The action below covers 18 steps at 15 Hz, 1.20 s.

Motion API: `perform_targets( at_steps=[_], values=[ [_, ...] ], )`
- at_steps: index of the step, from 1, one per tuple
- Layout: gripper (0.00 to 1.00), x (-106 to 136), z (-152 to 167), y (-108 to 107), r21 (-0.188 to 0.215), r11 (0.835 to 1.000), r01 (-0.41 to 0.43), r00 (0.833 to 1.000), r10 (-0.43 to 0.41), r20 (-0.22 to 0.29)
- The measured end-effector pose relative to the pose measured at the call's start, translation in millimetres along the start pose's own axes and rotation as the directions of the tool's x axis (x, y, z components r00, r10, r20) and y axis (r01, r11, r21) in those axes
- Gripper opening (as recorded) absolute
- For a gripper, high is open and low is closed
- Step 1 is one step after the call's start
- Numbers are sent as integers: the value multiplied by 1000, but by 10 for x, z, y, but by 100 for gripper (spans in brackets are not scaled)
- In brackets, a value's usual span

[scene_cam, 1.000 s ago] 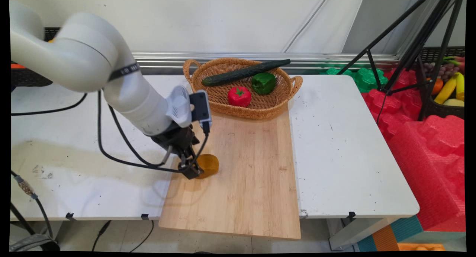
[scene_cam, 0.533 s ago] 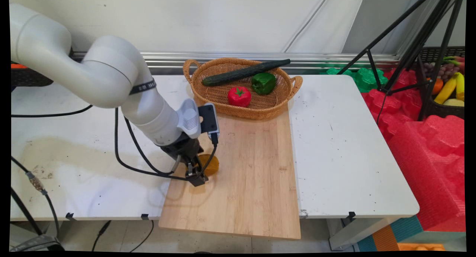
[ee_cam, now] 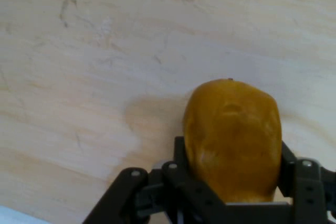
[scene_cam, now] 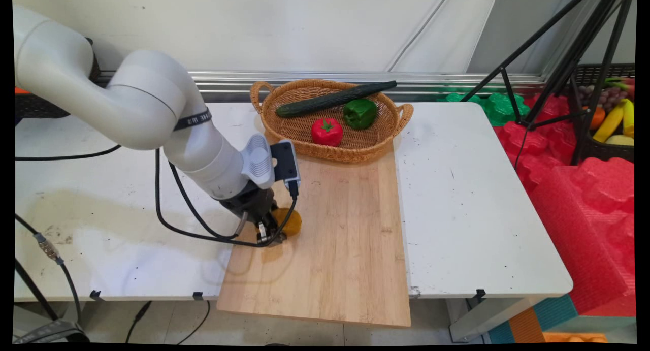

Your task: Place the picked object in the vegetable basket

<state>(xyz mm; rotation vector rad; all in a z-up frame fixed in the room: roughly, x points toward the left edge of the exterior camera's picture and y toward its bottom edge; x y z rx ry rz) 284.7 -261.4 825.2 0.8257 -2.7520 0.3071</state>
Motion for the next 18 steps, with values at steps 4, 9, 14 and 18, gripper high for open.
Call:
perform_targets(
  at_steps=[4, 9, 14, 18],
  values=[
    [0, 196, -313, -40, 28, 999, 23, 997, -21, -73],
    [0, 534, -621, -254, 90, 992, 89, 982, -72, -172],
    [0, 811, -749, -600, 174, 970, 170, 961, -125, -245],
    [0, 917, -710, -1108, 267, 928, 261, 945, -189, -267]
  ],
)
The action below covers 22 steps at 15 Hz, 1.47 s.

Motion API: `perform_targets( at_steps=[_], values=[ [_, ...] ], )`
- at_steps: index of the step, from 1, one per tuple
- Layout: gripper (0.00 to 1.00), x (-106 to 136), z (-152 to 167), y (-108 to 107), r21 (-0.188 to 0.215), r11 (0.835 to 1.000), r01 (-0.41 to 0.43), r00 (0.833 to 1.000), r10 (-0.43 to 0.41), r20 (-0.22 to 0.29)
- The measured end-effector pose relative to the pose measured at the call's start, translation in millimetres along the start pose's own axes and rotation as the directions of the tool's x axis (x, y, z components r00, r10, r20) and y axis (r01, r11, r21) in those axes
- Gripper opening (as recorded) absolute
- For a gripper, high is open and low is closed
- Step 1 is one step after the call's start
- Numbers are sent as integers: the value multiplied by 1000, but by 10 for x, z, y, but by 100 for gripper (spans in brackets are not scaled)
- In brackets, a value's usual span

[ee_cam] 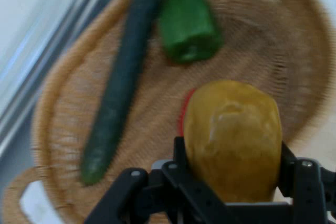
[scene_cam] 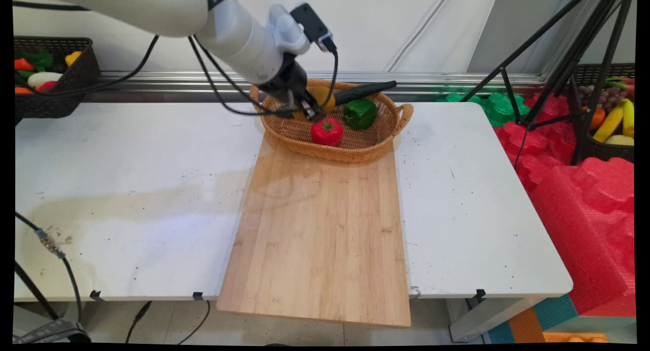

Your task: Place the picked object in the vegetable basket

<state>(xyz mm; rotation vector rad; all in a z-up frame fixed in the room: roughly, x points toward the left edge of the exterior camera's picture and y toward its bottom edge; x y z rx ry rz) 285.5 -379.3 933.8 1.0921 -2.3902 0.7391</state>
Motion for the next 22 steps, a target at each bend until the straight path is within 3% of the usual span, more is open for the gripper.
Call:
perform_targets(
  at_steps=[3, 8, 16, 22],
  values=[
    [0, 35, 239, -306, 69, 997, 38, 999, -40, 25],
    [0, -13, 618, -569, 105, 993, 54, 994, -64, 91],
    [0, -184, 1176, -738, 53, 998, 43, 981, -52, 187],
    [0, -223, 1425, -731, 17, 999, 40, 979, -43, 200]
  ],
)
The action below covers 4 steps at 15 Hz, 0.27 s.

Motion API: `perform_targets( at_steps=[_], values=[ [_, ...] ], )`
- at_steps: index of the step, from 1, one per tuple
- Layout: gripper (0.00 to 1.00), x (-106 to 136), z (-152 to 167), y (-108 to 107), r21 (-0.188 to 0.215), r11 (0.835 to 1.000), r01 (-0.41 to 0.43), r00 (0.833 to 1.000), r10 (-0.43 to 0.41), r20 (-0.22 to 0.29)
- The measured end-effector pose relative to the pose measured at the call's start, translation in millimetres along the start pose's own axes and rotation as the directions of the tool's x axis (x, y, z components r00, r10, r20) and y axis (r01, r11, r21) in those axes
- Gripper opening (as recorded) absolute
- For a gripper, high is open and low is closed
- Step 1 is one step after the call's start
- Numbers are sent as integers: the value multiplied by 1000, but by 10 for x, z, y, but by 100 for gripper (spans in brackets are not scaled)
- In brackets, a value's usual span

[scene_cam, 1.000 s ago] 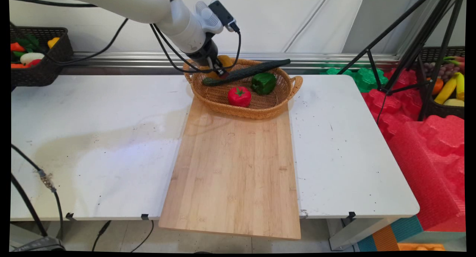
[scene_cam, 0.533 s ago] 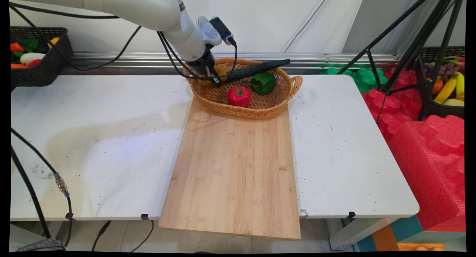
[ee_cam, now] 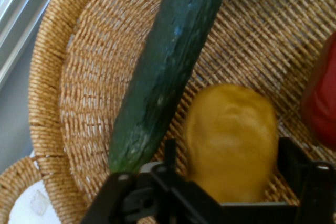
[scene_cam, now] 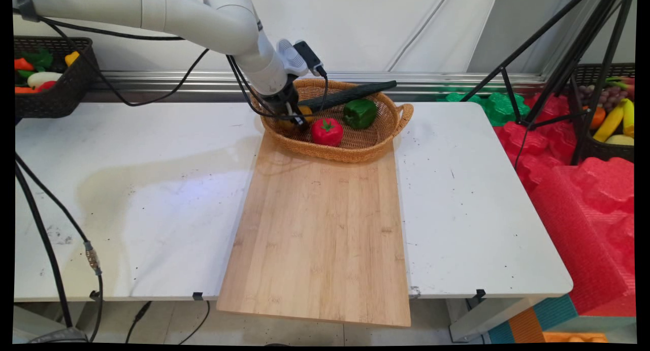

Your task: Place the picked object in the vegetable basket

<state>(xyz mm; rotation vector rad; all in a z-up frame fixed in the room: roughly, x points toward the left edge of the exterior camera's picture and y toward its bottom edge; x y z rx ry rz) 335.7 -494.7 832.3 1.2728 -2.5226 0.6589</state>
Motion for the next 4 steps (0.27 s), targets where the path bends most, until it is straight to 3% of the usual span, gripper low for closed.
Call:
perform_targets(
  at_steps=[1, 4],
  values=[
    [100, -2, 11, 0, -1, 1000, -1, 1000, 1, -1],
    [100, 12, 15, 2, -1, 1000, -7, 1000, 7, -10]
  ],
)
